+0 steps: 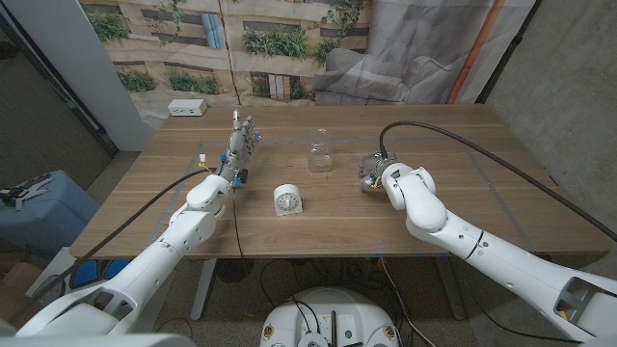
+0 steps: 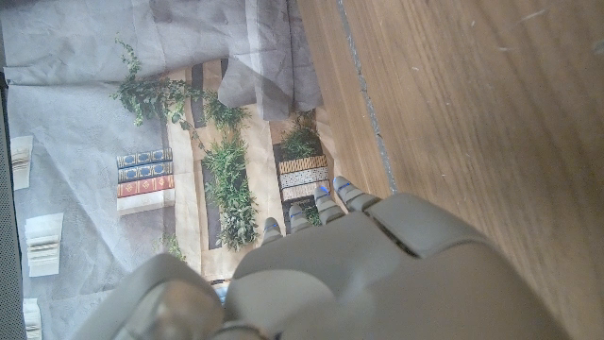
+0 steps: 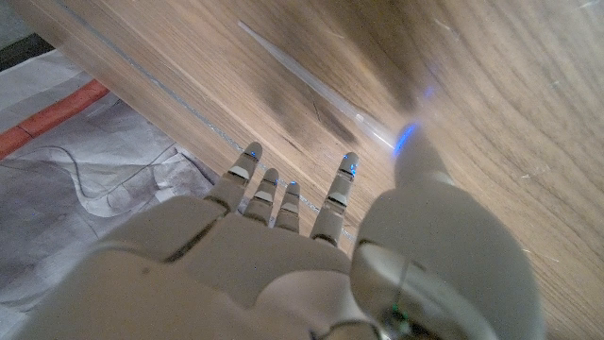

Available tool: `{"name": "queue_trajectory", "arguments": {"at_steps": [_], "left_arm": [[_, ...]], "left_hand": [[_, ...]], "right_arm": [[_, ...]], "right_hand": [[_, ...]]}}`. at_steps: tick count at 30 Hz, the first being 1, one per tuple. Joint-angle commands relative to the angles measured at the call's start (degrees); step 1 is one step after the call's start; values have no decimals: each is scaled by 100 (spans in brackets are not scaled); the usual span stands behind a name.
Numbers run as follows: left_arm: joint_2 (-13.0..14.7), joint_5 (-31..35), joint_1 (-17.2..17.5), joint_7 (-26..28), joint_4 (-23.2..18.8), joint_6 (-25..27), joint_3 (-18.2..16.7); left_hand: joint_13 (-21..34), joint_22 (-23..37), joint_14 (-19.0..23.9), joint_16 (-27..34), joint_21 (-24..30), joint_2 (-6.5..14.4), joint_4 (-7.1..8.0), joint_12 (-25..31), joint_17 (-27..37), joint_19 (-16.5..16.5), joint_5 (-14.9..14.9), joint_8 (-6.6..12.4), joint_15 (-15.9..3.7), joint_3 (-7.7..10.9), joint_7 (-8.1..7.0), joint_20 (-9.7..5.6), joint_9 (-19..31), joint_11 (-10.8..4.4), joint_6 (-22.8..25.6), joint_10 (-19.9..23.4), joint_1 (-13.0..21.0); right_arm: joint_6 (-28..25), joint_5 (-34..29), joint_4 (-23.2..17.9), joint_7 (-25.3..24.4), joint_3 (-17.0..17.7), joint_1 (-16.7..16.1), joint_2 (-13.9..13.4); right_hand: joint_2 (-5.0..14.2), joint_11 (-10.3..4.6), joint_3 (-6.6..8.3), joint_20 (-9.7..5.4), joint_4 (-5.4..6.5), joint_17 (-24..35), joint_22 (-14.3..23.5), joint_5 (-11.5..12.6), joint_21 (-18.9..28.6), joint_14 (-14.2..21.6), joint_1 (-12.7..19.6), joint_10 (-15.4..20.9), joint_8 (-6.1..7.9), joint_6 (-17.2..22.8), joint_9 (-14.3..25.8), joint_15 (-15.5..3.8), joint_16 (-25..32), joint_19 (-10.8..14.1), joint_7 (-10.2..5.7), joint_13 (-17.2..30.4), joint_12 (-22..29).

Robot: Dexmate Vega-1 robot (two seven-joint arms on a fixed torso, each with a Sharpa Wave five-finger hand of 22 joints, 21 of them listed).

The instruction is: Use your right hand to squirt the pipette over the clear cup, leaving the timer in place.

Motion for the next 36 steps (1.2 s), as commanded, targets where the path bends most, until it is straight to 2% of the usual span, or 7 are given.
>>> {"name": "queue_trajectory", "arguments": {"at_steps": [1,7,17,36], "left_arm": [[1,-1,2,1,-7,3,-2],[1,-1,2,1,-7,4,-2],[1,-1,2,1,-8,4,-2],[0,-1,1,1,-5,4,-1]], "left_hand": [[31,14,-49,32,30,254,3,24,9,-37,31,36,-657,-28,-32,-524,14,-7,-25,-19,-9],[31,14,-38,36,32,254,3,28,9,-31,31,35,-657,-28,-33,-524,13,-8,-26,-8,-9],[31,14,-46,33,30,256,3,23,9,-37,31,33,-656,-27,-33,-523,13,0,-30,-20,-8],[31,14,-46,33,32,256,2,25,9,-31,31,33,-660,-27,-33,-525,13,-15,-31,-15,-7]], "right_arm": [[-77,-31,85,-503,10,-146,27],[-84,29,111,-818,30,-225,23],[-61,162,168,-1114,25,-239,31],[-51,256,298,-1210,-101,-137,-6]], "right_hand": [[-8,-13,35,-12,-8,29,18,-55,30,122,161,127,97,190,30,-36,62,98,0,18,72],[-46,-28,60,-68,-4,43,17,-99,41,255,324,327,245,501,62,-141,115,225,-2,19,116],[-16,-57,106,-132,11,66,17,-111,42,379,491,474,372,777,86,-240,173,327,-10,18,136],[85,-129,184,-217,13,107,18,-126,33,462,723,652,538,1179,106,-354,227,432,-20,15,148]]}}
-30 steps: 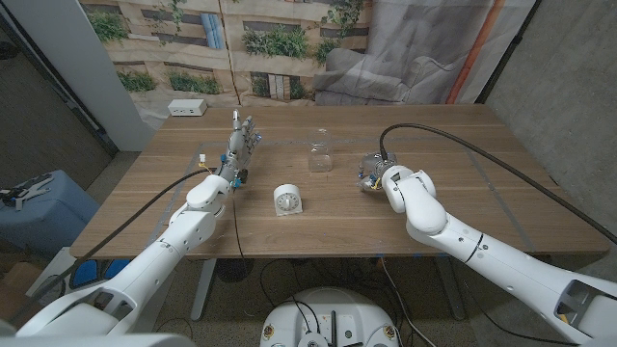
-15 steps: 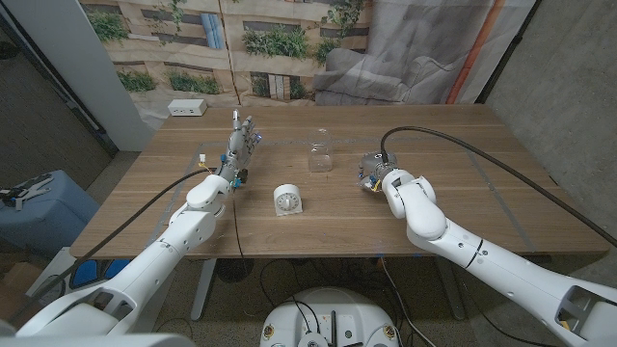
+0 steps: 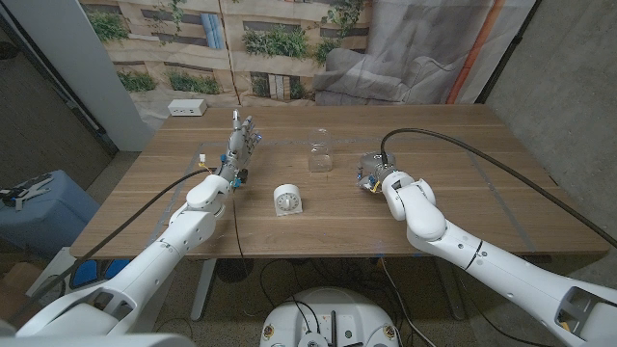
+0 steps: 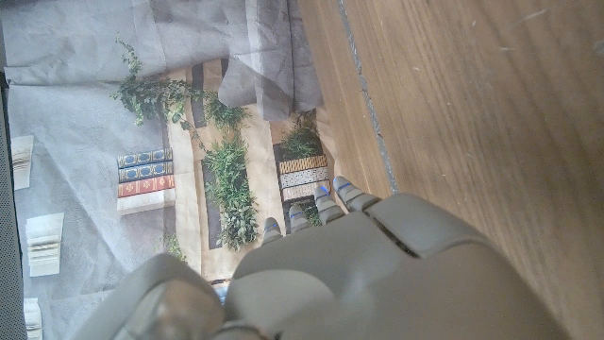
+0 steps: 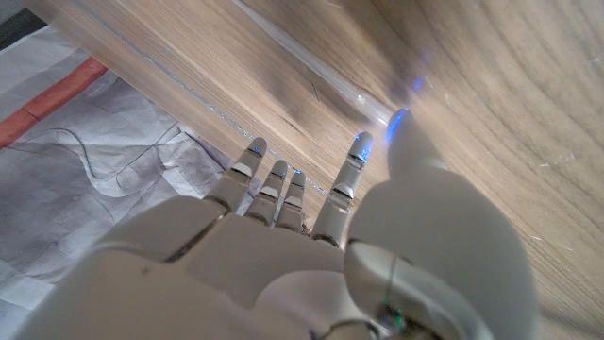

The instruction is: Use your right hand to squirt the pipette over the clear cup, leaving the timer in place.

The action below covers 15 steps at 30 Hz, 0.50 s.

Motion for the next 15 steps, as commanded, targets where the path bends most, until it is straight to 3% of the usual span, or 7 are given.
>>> {"name": "queue_trajectory", "arguments": {"at_steps": [1,15], "left_arm": [[0,0,-1,-1,3,0,1],[0,-1,-1,-2,3,0,1]], "left_hand": [[31,14,-44,34,32,256,2,26,9,-31,31,33,-657,-27,-33,-525,13,-10,-31,-13,-7],[31,14,-43,34,32,257,2,30,9,-31,31,34,-650,-26,-33,-523,13,11,-28,-2,-7]], "right_arm": [[-1,45,73,-113,-74,39,-47],[36,147,127,-604,-66,-61,-112]], "right_hand": [[30,-13,52,1,-32,28,19,-16,32,41,129,84,46,107,26,-33,62,52,-7,15,26],[-5,-84,64,-45,-29,52,20,-33,37,191,319,323,200,453,56,-147,135,170,-6,14,68]]}}
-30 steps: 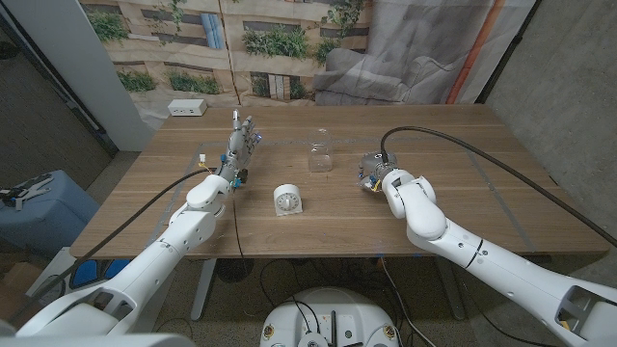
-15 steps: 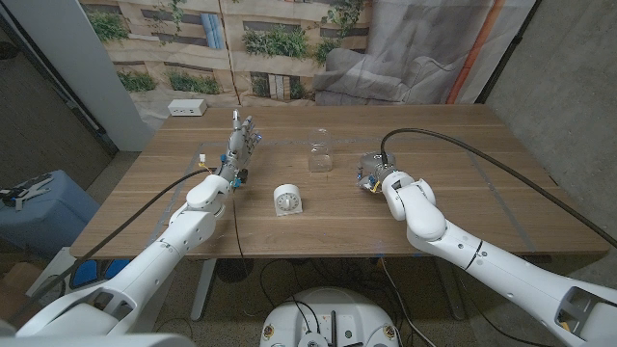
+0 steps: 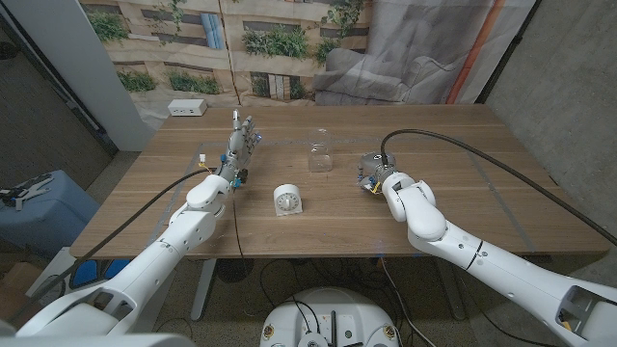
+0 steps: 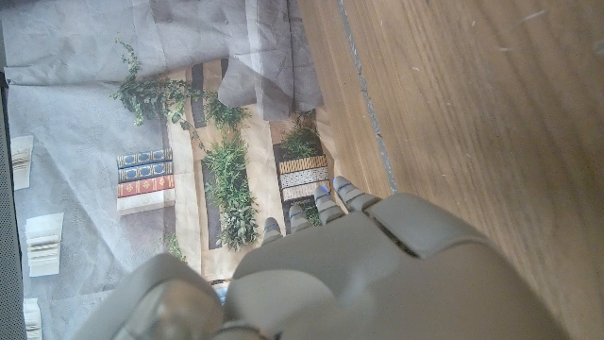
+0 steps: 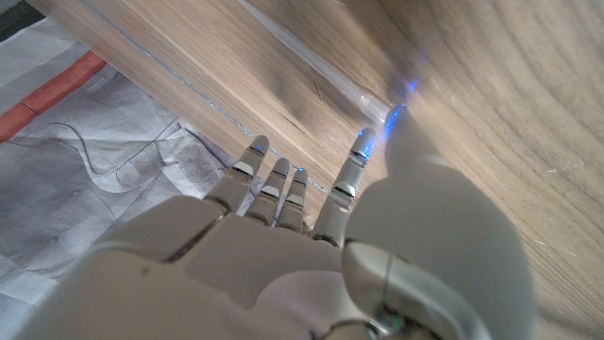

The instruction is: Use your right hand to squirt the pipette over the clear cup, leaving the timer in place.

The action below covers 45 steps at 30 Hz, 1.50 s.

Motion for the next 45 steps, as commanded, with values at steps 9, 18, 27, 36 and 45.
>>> {"name": "queue_trajectory", "arguments": {"at_steps": [9,18,27,36,45], "left_arm": [[-2,1,-3,-1,7,-4,2],[-3,1,-4,-2,8,-4,2],[-1,0,-2,-1,4,-2,1],[0,0,-1,-1,3,-2,1],[0,0,-1,-1,3,-2,1]], "left_hand": [[32,14,-43,34,33,257,2,26,9,-29,31,35,-654,-26,-32,-525,13,-5,-27,-13,-8],[32,14,-41,35,33,256,3,27,9,-29,31,34,-662,-27,-32,-523,13,-1,-27,-11,-9],[32,14,-43,34,32,256,2,26,9,-30,31,34,-655,-27,-33,-521,13,-7,-29,-14,-8],[31,14,-49,32,29,256,2,23,9,-39,31,33,-654,-26,-32,-521,13,-10,-30,-20,-7],[31,14,-50,32,28,257,3,22,9,-40,31,33,-651,-26,-33,-521,13,-7,-31,-21,-9]], "right_arm": [[70,163,117,-557,-14,-94,-87],[95,265,122,-763,-4,-120,-122],[114,359,54,-927,37,-167,-189],[69,389,15,-1067,66,-205,-207],[63,472,-74,-1036,109,-201,-236]], "right_hand": [[-48,-22,17,-38,25,50,22,-20,34,152,118,238,199,408,63,-160,98,129,-7,14,44],[-28,-63,2,-76,50,88,25,-25,51,304,165,476,292,596,87,-180,182,246,-20,19,95],[20,-107,-9,-91,70,123,27,-17,53,458,196,813,334,685,97,-204,269,330,-24,30,186],[56,-150,-57,-87,83,153,29,-6,54,860,221,1522,376,790,97,-363,463,460,-29,52,387],[89,-180,-93,-115,98,175,31,0,71,1100,214,1817,387,845,86,-461,589,582,-31,59,441]]}}
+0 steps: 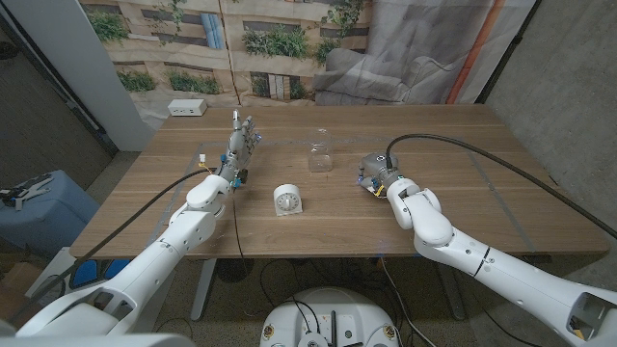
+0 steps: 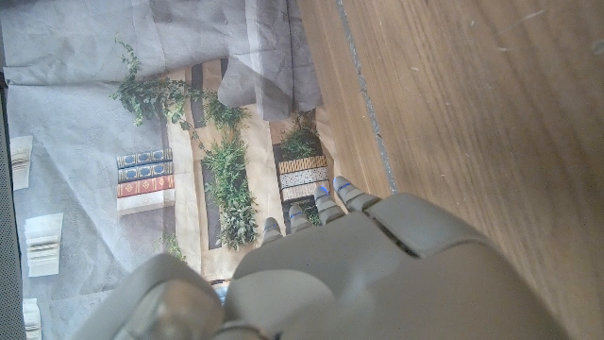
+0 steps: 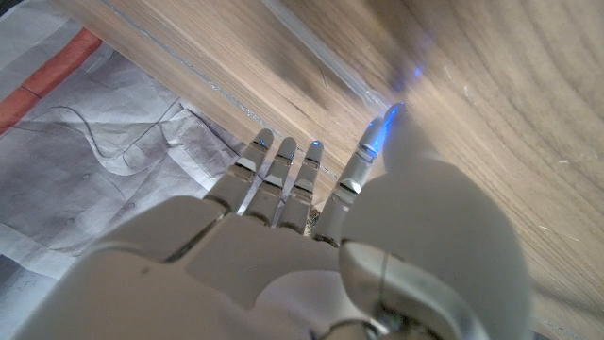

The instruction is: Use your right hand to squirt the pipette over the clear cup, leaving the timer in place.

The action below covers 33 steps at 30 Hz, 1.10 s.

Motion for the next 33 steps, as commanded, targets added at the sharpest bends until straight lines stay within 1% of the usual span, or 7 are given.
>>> {"name": "queue_trajectory", "arguments": {"at_steps": [1,5,6,20,25,30,33], "left_arm": [[0,0,2,0,-3,-2,-1],[0,0,2,1,-3,-2,-1],[0,0,2,1,-4,-2,-1],[1,-1,4,2,-7,-1,-2],[2,-2,5,2,-10,1,-2],[2,-1,5,2,-9,0,-2],[2,-2,4,2,-9,1,-2]], "left_hand": [[31,14,-46,33,33,256,3,25,9,-30,30,33,-652,-27,-32,-520,13,-7,-31,-14,-9],[31,14,-46,33,32,257,3,28,9,-30,30,33,-654,-26,-32,-521,13,-8,-32,-8,-9],[32,14,-52,31,30,257,3,27,9,-37,30,32,-654,-26,-32,-524,13,19,-32,-10,-9],[31,14,-40,35,32,257,3,29,9,-30,31,34,-658,-26,-33,-525,13,-16,-29,-5,-8],[31,14,-43,34,33,256,2,28,9,-28,31,34,-658,-26,-33,-527,13,-13,-28,-6,-8],[31,14,-46,33,30,256,2,22,9,-35,31,34,-658,-26,-32,-527,13,-10,-29,-20,-8],[31,14,-47,32,30,256,3,22,9,-36,31,34,-655,-26,-32,-526,13,-13,-30,-21,-8]], "right_arm": [[-20,124,-138,-4,70,-12,-55],[-76,125,-191,-16,96,-26,-45],[-88,133,-222,-11,110,-34,-52],[-154,380,-545,-107,330,-109,-91],[-223,616,-695,-189,480,-173,-71],[-265,1128,-894,-373,758,-290,-36],[-300,1281,-954,-453,800,-301,-47]], "right_hand": [[62,41,-29,-36,21,19,32,23,55,95,17,115,22,46,5,-462,57,116,10,27,50],[73,68,-38,-55,25,27,35,25,81,110,13,145,8,26,-1,-462,71,206,10,28,47],[75,81,-39,-58,25,28,35,26,80,108,13,143,6,24,-2,-464,73,210,9,28,43],[93,106,-63,-45,26,45,38,28,45,9,11,11,-10,17,-14,-456,51,182,11,32,-46],[97,111,-69,-35,30,49,38,28,39,-1,4,-8,-11,19,-16,-460,50,175,12,33,-60],[103,120,-81,-19,40,53,39,28,28,-23,-16,-33,-11,29,-18,-435,45,160,14,34,-79],[103,124,-87,-14,43,55,39,28,24,-33,-23,-40,-12,30,-20,-424,42,155,15,35,-86]]}}
